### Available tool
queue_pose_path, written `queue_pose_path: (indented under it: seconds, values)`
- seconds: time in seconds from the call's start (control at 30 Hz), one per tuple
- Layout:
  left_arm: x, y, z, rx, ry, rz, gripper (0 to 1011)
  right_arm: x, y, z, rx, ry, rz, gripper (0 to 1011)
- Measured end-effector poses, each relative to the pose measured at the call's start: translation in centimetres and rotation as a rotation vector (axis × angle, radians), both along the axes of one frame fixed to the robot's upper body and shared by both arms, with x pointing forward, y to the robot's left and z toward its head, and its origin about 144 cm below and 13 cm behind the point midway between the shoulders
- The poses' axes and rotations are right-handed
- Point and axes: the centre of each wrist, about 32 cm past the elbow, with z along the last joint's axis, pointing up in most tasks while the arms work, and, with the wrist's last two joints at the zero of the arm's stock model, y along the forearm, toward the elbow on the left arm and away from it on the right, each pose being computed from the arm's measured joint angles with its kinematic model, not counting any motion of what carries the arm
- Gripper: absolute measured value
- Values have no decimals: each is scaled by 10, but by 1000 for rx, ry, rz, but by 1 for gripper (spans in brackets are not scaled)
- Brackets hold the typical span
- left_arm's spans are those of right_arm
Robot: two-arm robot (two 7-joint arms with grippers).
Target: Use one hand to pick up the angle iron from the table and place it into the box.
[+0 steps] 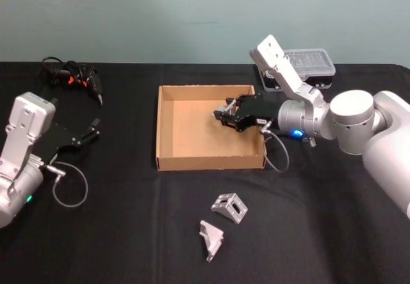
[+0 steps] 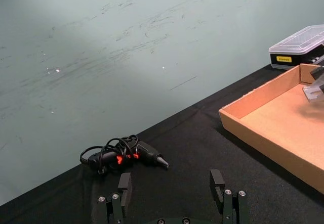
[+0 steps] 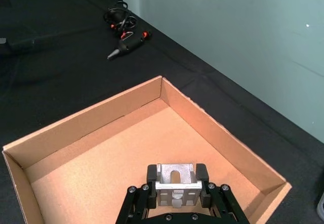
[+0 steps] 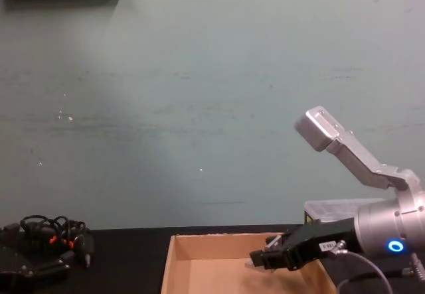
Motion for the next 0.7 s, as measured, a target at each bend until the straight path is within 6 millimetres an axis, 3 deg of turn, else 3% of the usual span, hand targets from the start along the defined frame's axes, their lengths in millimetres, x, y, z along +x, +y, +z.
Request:
queue_pose_path:
  seconds: [0.43,0.53,0.7]
  values:
    - [0,0,0,0,0,0,1012,1,0,-2,1,9,-2,451]
    - [0,0,0,0,0,0,1011,0,0,-2,1,8,-1,487]
    - [0,0,0,0,0,0,1011,0,0,-2,1,8,-1,660]
